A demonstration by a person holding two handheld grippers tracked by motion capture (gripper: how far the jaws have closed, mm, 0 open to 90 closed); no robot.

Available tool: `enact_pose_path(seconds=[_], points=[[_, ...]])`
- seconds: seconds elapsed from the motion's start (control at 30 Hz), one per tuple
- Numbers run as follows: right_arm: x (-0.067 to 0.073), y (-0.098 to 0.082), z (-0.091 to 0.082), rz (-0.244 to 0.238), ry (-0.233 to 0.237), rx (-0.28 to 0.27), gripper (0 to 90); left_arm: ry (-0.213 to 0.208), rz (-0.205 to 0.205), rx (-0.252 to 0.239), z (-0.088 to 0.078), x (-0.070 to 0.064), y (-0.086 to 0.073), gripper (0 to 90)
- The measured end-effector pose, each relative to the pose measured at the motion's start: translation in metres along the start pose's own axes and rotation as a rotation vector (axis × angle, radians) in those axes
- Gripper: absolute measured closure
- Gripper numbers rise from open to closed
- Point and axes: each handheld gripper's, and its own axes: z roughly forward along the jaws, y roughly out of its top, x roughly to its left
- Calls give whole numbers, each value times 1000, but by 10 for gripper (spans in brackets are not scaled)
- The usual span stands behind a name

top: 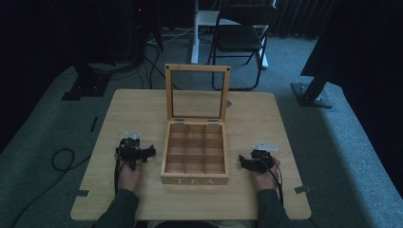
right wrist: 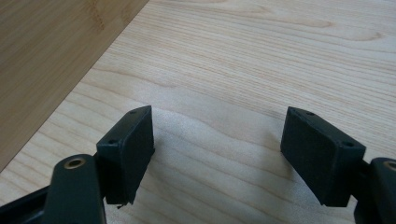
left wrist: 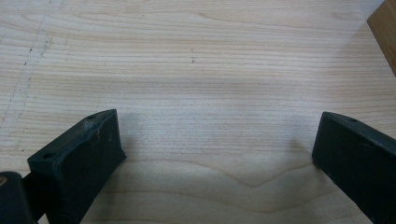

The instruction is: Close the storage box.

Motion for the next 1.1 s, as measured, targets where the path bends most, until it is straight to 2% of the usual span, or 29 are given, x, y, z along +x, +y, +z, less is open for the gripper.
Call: enact_pose_path(seconds=[0.1, 0.2, 0.5, 0.8, 0.9, 1.1], points=[[0, 0, 0, -1, 0, 0, 252, 0, 0, 0, 0, 0, 0, 16], [-1, 1, 1, 22, -22, 0, 252, 0, -1, -1, 0, 0, 0, 16], [-1, 2, 2, 24, -24, 5, 242, -2, 2, -1, 0, 0, 0, 16], [0, 12, 4, 19, -18, 79, 213, -2, 2, -1, 0, 0, 0, 16], [0, 16, 5, 19, -15, 93, 288, -2, 2, -1, 0, 0, 0, 16], [1, 20, 3, 48, 15, 77, 384, -2, 2, -1, 0, 0, 0, 16]])
